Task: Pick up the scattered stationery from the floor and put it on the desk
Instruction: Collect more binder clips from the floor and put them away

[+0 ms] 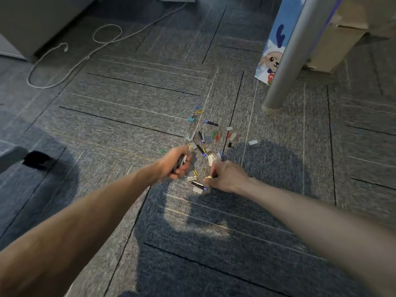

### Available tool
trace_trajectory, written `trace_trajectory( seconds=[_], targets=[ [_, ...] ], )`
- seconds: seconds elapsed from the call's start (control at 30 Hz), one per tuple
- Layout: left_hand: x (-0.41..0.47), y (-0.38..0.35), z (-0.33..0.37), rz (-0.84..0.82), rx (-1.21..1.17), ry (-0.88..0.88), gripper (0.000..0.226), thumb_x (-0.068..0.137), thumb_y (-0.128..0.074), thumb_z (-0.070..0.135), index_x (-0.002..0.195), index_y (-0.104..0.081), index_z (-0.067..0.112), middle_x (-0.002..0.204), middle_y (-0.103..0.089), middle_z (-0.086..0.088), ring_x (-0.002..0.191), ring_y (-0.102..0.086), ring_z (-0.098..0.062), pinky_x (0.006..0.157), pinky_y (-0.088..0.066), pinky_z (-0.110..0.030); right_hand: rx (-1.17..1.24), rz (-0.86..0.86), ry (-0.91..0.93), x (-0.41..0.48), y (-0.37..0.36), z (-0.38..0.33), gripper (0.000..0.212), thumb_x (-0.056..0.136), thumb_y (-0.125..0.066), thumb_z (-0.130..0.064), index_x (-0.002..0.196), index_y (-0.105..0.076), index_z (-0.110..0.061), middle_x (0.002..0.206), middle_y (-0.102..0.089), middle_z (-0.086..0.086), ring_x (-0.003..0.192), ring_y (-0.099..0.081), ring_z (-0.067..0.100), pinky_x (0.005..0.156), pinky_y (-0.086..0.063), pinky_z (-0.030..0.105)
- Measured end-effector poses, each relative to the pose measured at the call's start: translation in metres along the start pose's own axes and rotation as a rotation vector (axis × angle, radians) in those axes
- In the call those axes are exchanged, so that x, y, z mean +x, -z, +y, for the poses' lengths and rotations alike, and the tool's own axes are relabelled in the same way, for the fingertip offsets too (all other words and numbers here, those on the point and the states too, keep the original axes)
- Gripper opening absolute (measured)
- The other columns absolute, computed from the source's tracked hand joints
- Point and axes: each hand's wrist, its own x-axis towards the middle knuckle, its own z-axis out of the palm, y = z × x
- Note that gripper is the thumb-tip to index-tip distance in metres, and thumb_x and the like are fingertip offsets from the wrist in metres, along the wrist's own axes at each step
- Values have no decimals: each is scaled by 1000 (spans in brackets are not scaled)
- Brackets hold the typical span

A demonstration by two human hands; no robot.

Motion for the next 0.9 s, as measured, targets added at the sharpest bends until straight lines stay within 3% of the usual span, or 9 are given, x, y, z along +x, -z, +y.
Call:
trace_trajectory(
  seconds=[0.1,0.23,0.33,0.43,0.57,0.67,0.77,0.9],
  targets=[
    [-11,10,-1,69,-199,8,36,97,-35,36,65,-39,21,54,-35,6,43,-24,-9,35,-17,-18,-48,-17,0,2,3,-2,39,85,-63,-55,95,-51,-20,83,-57,-2,71,-55,13,56,-43,29],
    [-24,20,-9,187,-216,35,21,92,-37,23,74,-44,16,58,-45,4,44,-27,-8,33,-20,-19,4,-56,-37,5,0,-5,40,90,-56,-55,88,-52,-15,76,-52,-4,64,-51,12,51,-38,25],
    [-30,20,-15,222,-122,82,20,94,-34,20,89,-49,8,51,-57,5,41,-29,-7,33,-22,-20,512,-148,-65,6,4,-8,33,98,-39,-38,70,-43,-20,57,-38,-5,50,-35,14,49,-30,20],
    [-29,15,-18,206,-62,111,23,98,-34,17,100,-53,4,54,-63,5,40,-32,-6,31,-26,-18,1107,-288,-86,0,14,-6,29,92,-30,-21,66,-41,-19,48,-38,-6,40,-27,11,41,-21,18],
    [-19,9,-21,185,14,114,21,98,-39,11,110,-56,7,67,-63,1,41,-37,-7,32,-30,-18,1412,-236,-38,-3,25,-2,22,83,-37,-16,74,-56,-11,59,-52,1,45,-37,12,41,-26,16],
    [-15,-1,-18,141,301,108,20,99,-42,16,110,-55,5,69,-55,-1,42,-39,-4,36,-33,-16,1452,-240,-29,-2,30,1,15,87,-49,-20,73,-53,-16,64,-48,-1,48,-37,10,38,-27,15],
    [-10,-8,-18,168,487,85,19,97,-49,24,105,-53,8,77,-54,-2,51,-42,-6,38,-35,-11,1331,-226,-113,-2,28,8,21,93,-59,-32,78,-49,-21,62,-38,-6,47,-30,7,36,-24,17],
    [-4,-3,-23,215,676,21,14,94,-54,29,94,-53,15,86,-62,-3,64,-54,-9,47,-42,-13,1156,-113,-228,-6,24,12,28,90,-66,-34,93,-50,-10,65,-40,-4,43,-31,7,36,-28,17]
  ],
)
